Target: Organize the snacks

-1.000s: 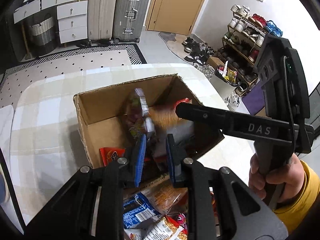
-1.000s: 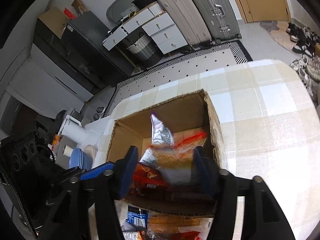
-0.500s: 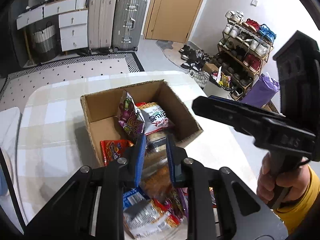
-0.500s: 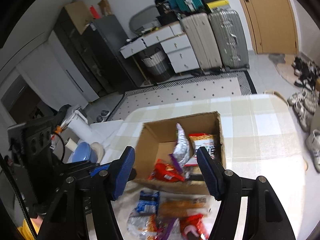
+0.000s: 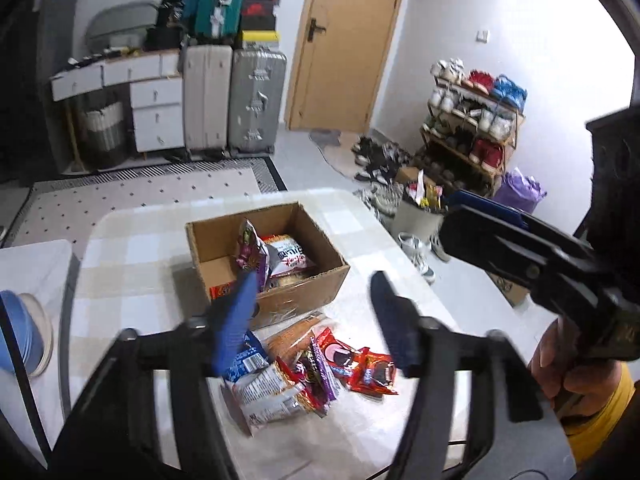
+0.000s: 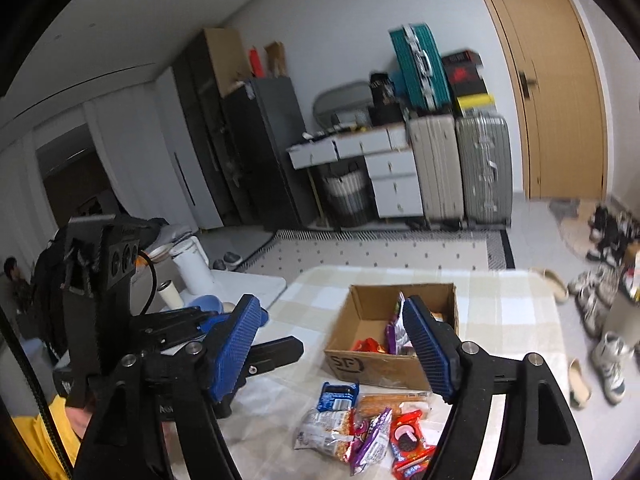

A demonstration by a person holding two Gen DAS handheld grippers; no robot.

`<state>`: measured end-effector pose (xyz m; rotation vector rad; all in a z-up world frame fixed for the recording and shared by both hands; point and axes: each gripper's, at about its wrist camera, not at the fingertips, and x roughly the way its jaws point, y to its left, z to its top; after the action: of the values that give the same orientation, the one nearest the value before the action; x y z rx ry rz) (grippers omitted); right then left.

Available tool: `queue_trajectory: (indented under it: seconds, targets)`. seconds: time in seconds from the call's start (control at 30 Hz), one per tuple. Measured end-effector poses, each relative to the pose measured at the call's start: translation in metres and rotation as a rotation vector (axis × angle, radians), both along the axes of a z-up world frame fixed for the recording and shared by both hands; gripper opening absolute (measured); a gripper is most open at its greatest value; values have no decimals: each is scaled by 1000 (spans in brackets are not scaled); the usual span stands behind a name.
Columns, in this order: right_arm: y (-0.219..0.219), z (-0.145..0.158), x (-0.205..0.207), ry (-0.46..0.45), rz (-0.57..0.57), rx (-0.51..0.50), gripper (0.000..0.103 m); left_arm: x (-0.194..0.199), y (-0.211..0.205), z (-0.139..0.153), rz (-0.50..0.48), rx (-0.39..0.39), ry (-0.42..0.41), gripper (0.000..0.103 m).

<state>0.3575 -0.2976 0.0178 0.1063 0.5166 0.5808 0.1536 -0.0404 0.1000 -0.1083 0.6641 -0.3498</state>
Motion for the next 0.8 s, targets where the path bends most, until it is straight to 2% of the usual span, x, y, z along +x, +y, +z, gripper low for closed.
queue_trajectory:
  seconds: [0.07,0.13,0.17,0.2,0.33,0.43,0.53,0.57,0.67,0.8]
  targets:
    - [-3,4,-22,-39,-3,5,76,-25,3,12,11,-22,-28,63]
    - [-5,4,-47,-72,-4,6,80,-48,6,20,34,-21,-55,72]
    - [-7,3,-59,-91,-11,7,86,-60,6,24,48,-16,-72,77]
    - [-9,2,-72,-110,-20,7,89,-76,6,27,54,-13,-99,78]
    - [-16,-7,-109,-143,-23,30,92,-122,4,32,66,20,-158,80]
    - [-23,-16,-134,-172,-16,50,99,-153,7,30,84,11,-195,83]
    - [-26,-25,-158,-225,-27,37,102,-177,11,21,122,13,-233,93]
    - [-27,-29,-165,-240,-36,30,102,-181,13,16,134,14,-245,103]
    - [-27,-45,-177,-257,-58,-9,102,-201,15,-2,167,35,-288,102]
    - [-25,-73,-179,-224,-87,-39,102,-215,15,-35,172,53,-259,102]
